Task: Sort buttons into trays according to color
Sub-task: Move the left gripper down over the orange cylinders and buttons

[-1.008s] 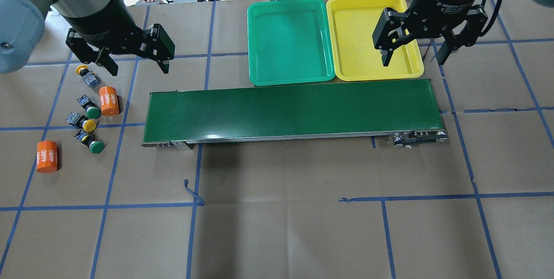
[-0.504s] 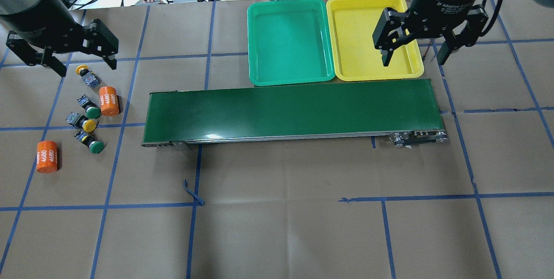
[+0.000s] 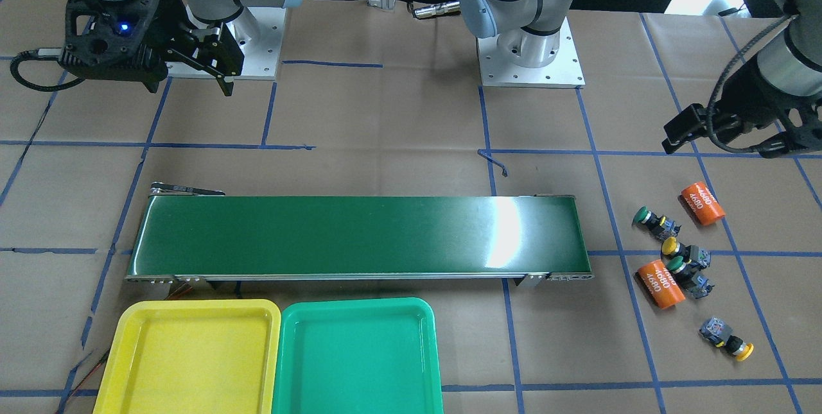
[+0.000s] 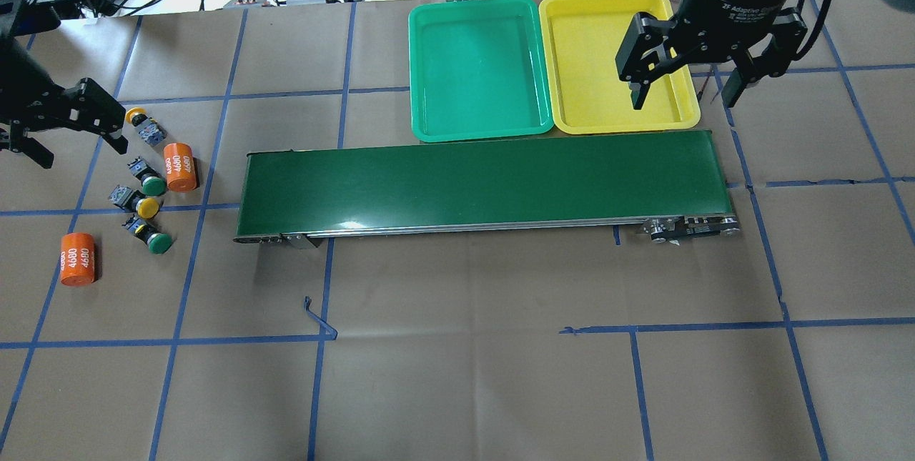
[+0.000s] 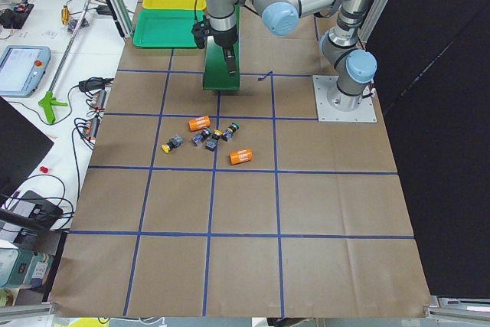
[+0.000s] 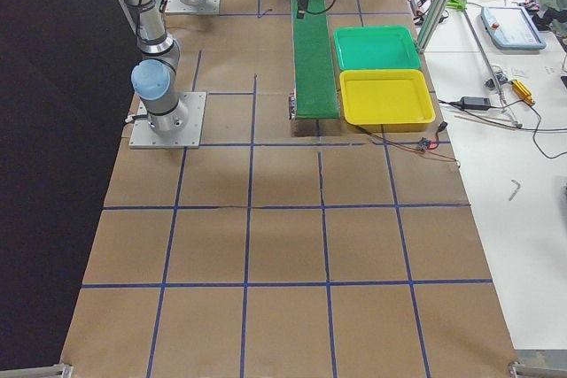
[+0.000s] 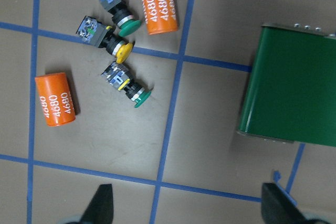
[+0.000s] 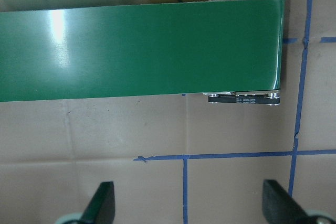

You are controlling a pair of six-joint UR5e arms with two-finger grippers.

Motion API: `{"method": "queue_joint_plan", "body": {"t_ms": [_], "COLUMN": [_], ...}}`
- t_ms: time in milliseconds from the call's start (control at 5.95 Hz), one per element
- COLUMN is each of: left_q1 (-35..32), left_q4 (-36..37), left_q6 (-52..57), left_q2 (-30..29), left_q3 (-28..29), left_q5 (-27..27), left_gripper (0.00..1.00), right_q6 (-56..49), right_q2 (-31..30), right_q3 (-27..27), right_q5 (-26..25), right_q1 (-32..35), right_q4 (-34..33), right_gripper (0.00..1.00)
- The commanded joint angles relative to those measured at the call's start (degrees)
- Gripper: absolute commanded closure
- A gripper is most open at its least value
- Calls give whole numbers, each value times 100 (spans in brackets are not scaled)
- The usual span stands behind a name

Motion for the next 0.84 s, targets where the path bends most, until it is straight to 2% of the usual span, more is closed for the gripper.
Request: {"method": "queue_joint_plan", "body": {"t_ms": [0, 336, 504, 672], "left_q1": [686, 1065, 1197, 1338], "left_q4": [565, 1086, 1323, 2109], "left_q6": [969, 1699, 2060, 2481], "left_q2": [-504, -936, -972, -1164], "left_q3": [-204, -354, -494, -722], "left_q5": [-8, -26, -52, 9], "left_gripper": [2, 2, 2, 2], "right_q6": [7, -2, -2, -2], "right_q2": [-1, -1, -1, -1], "right_q3": [-7, -7, -7, -7], "right_q5": [0, 0, 0, 0], "right_q1": [0, 0, 0, 0], "right_q4": [-7, -7, -7, -7], "right_gripper": [0, 0, 0, 0]}}
